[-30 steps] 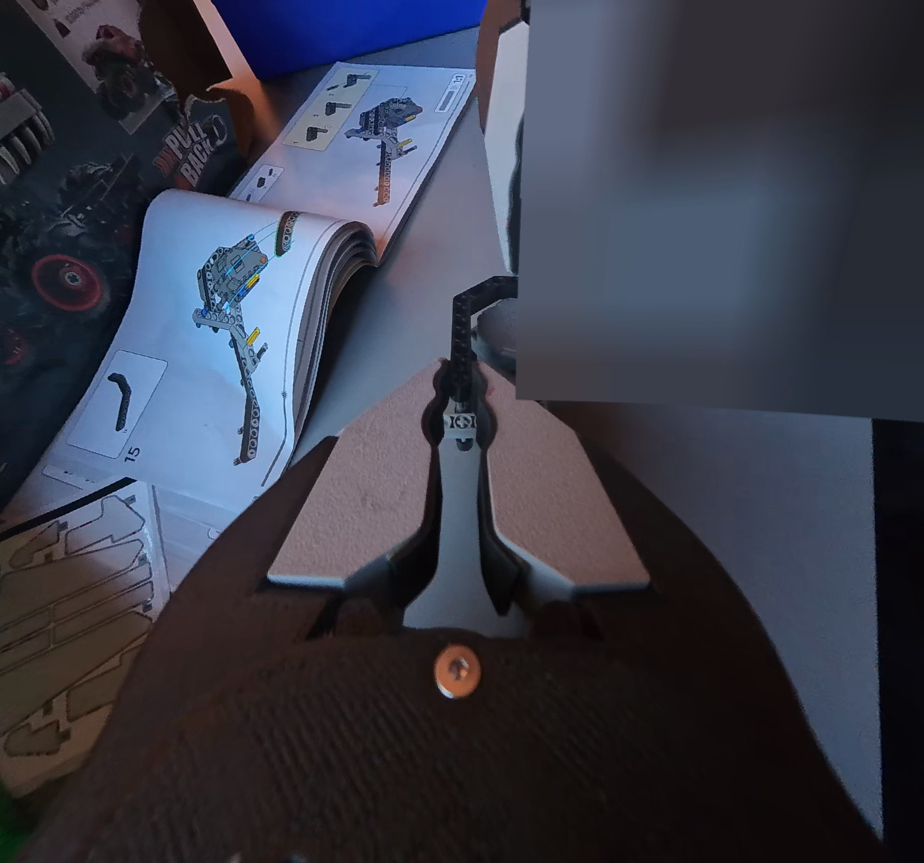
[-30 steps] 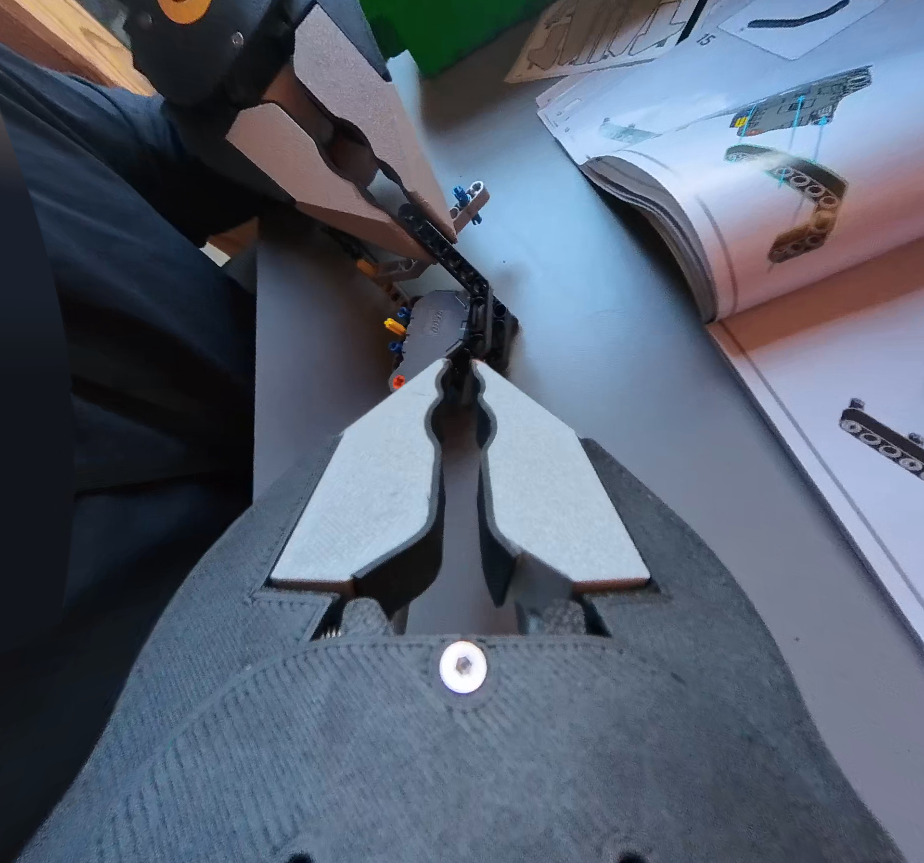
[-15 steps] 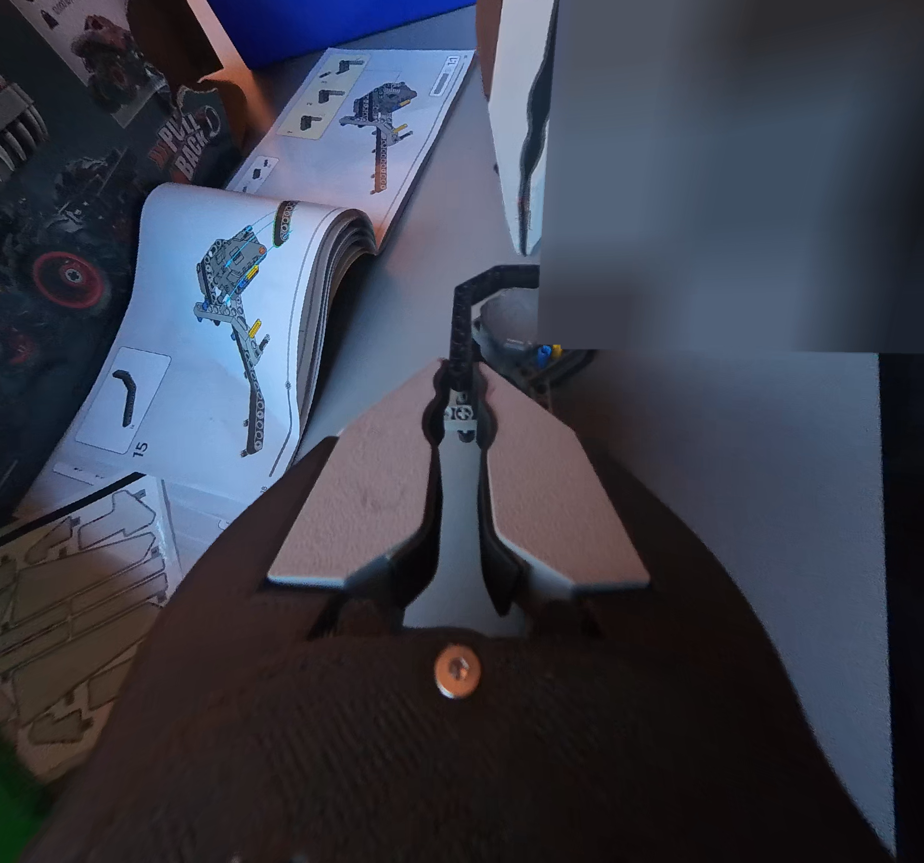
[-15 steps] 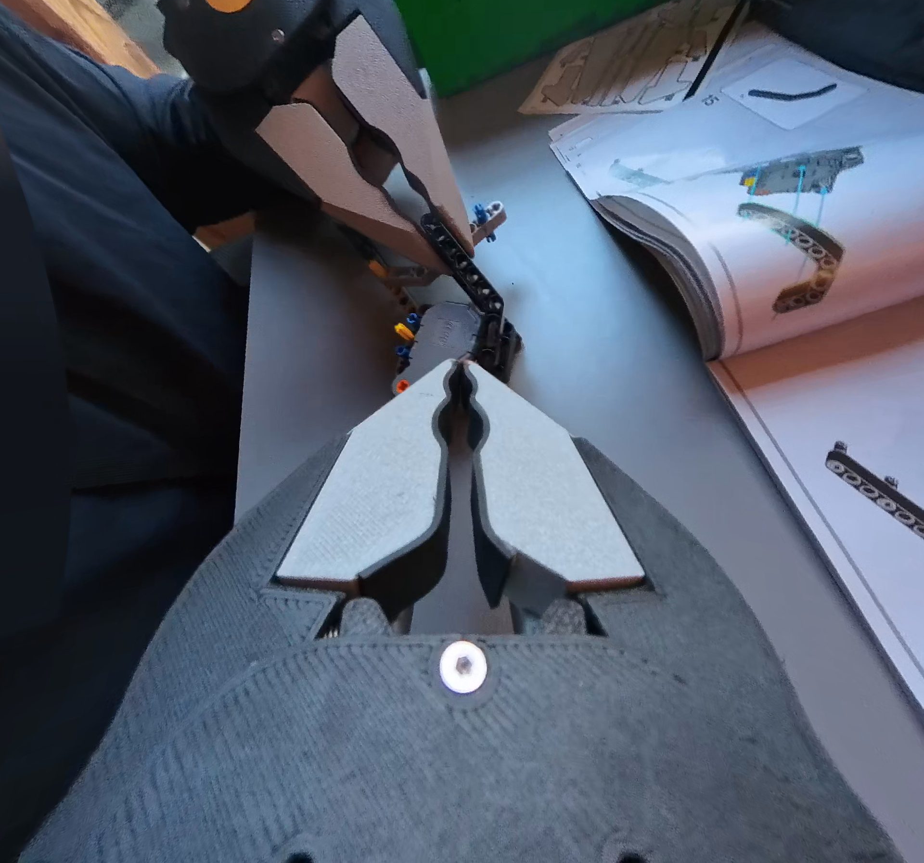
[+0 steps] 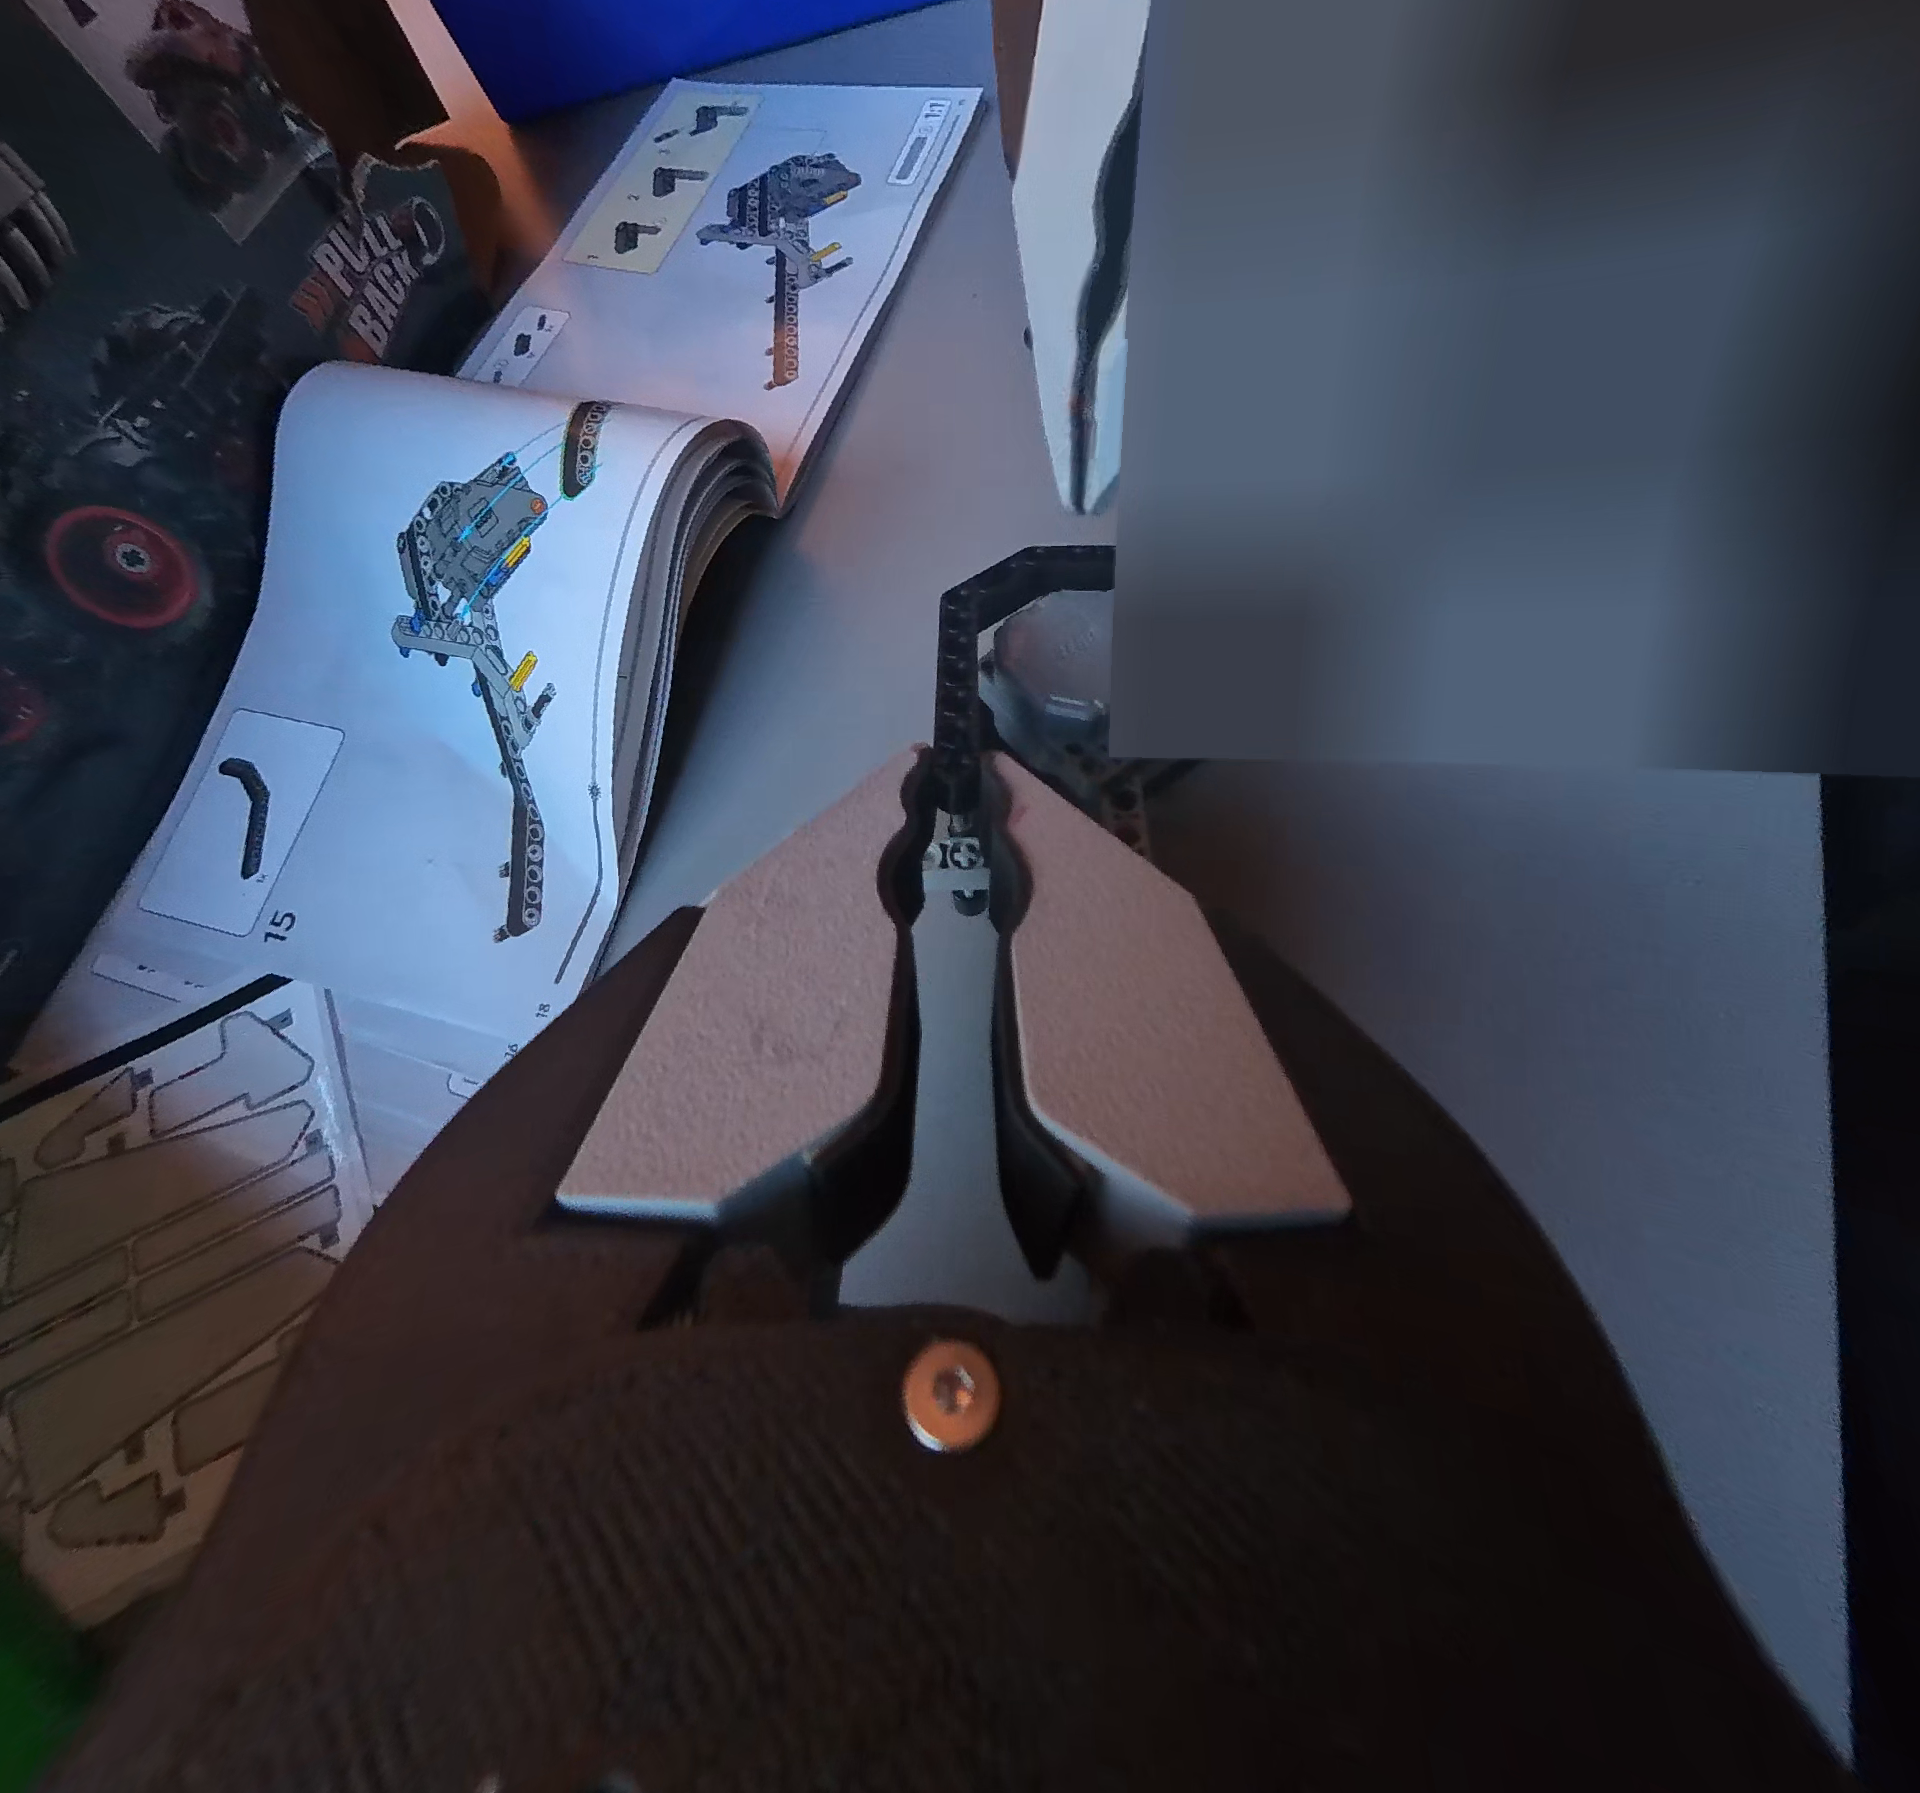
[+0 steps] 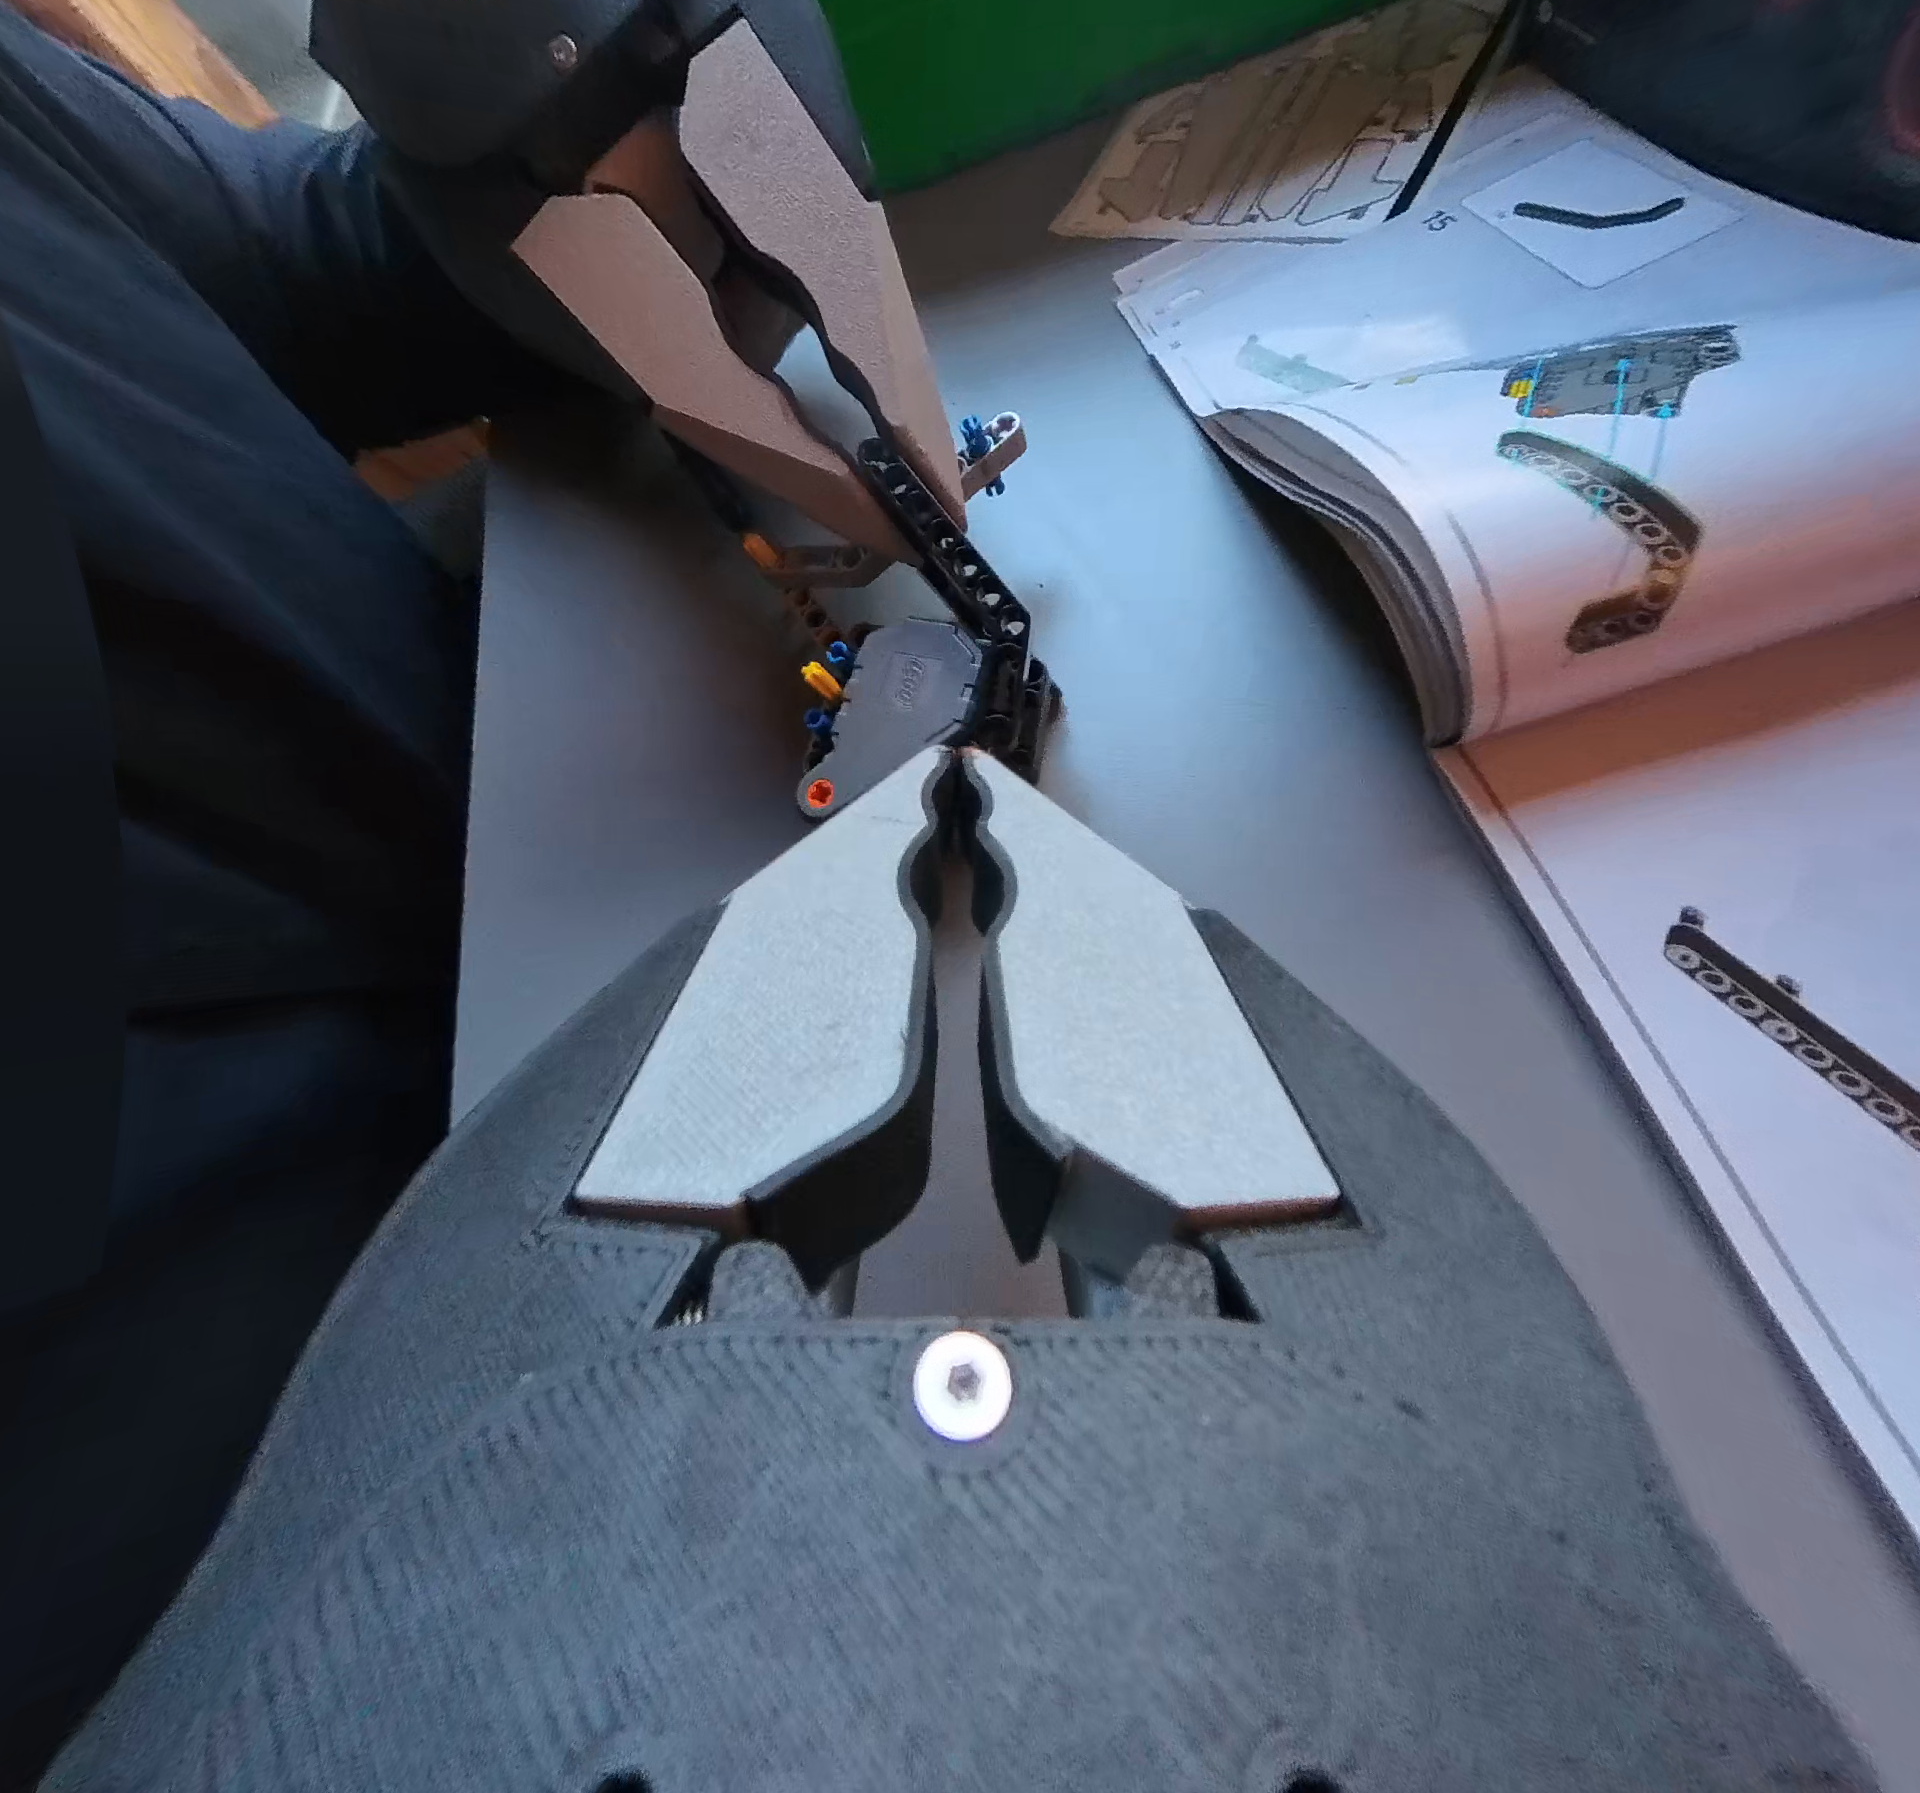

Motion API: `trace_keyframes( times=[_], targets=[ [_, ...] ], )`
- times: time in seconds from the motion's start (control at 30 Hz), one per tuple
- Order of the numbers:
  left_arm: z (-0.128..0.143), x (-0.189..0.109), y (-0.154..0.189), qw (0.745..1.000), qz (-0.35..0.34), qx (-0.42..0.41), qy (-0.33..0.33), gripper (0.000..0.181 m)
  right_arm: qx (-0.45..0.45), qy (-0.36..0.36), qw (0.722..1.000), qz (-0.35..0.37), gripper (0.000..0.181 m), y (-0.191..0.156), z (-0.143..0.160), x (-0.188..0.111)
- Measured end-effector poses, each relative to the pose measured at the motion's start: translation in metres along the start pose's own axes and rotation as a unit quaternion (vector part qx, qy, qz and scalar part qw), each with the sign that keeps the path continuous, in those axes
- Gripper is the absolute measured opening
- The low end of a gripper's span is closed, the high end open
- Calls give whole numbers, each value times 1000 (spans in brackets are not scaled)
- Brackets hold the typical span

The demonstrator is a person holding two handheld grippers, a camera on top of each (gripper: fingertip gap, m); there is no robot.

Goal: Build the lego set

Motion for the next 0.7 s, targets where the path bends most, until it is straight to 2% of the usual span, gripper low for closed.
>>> trace_keyframes(
  times=[0.17, 0.37, 0.57, 0.7],
  targets=[
    [1, 0, -1, 1000, 5, 0, -2, 3, -3, -18, 999, 32, 0, 5, 3, 1],
    [3, 1, -4, 1000, 14, -5, -3, 3, 31, 29, 999, 19, 0, 11, 1, -11],
    [3, 2, -6, 1000, 20, -11, -5, 3, 50, 21, 998, -22, 0, 9, 8, -4],
    [3, 3, -9, 999, 27, -24, -5, 3, 50, 19, 998, -23, 0, 9, 9, 0]
  ],
)
Point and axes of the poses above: each gripper's, where its closed fingertips meet, x out along the fingers, z out of its underside, y = z × x across the jaws, the point moved 7 cm from there along -x, back along the fingers, and after that the axes turned 5 degrees about -y, right-handed, at the moved point
